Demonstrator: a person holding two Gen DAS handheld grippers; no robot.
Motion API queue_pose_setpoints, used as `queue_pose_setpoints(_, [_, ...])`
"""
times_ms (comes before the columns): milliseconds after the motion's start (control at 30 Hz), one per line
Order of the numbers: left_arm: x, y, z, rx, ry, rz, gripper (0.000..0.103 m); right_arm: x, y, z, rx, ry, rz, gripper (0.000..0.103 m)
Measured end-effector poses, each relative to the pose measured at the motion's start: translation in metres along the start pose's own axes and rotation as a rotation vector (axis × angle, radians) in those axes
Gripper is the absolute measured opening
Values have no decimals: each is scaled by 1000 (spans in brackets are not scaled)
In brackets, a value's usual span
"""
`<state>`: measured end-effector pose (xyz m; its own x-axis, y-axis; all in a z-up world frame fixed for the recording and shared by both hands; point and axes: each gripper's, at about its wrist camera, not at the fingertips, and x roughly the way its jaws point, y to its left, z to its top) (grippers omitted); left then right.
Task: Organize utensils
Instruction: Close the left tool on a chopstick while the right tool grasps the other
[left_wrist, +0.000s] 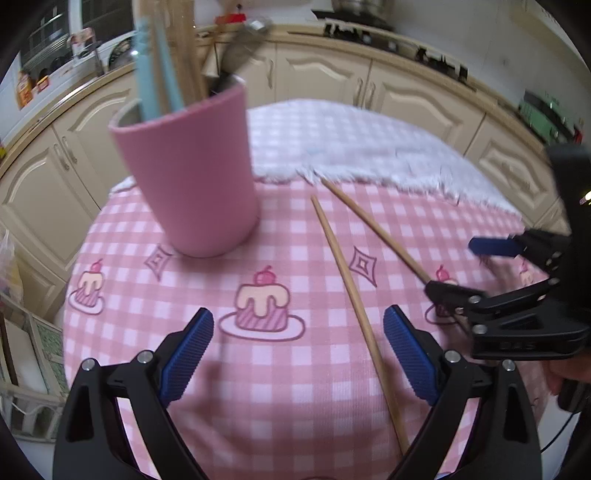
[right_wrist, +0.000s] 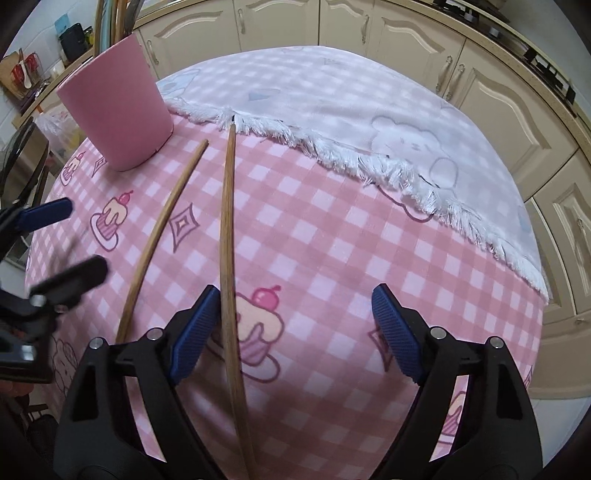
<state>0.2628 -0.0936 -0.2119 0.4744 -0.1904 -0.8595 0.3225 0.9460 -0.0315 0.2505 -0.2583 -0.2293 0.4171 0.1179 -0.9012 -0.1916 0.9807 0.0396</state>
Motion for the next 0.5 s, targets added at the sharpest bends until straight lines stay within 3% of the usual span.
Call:
queue_pose_setpoints(267, [30,-13,6,73,84,22,91,1,-1,3,-52,18,15,83])
queue_pose_setpoints(367, [33,-17,13,89,88,15,82,4,0,9,-71,22,9,82])
queue_pose_setpoints(500, [36,-23,25,134,97,-3,60,9,5,24,-89,23,20,73])
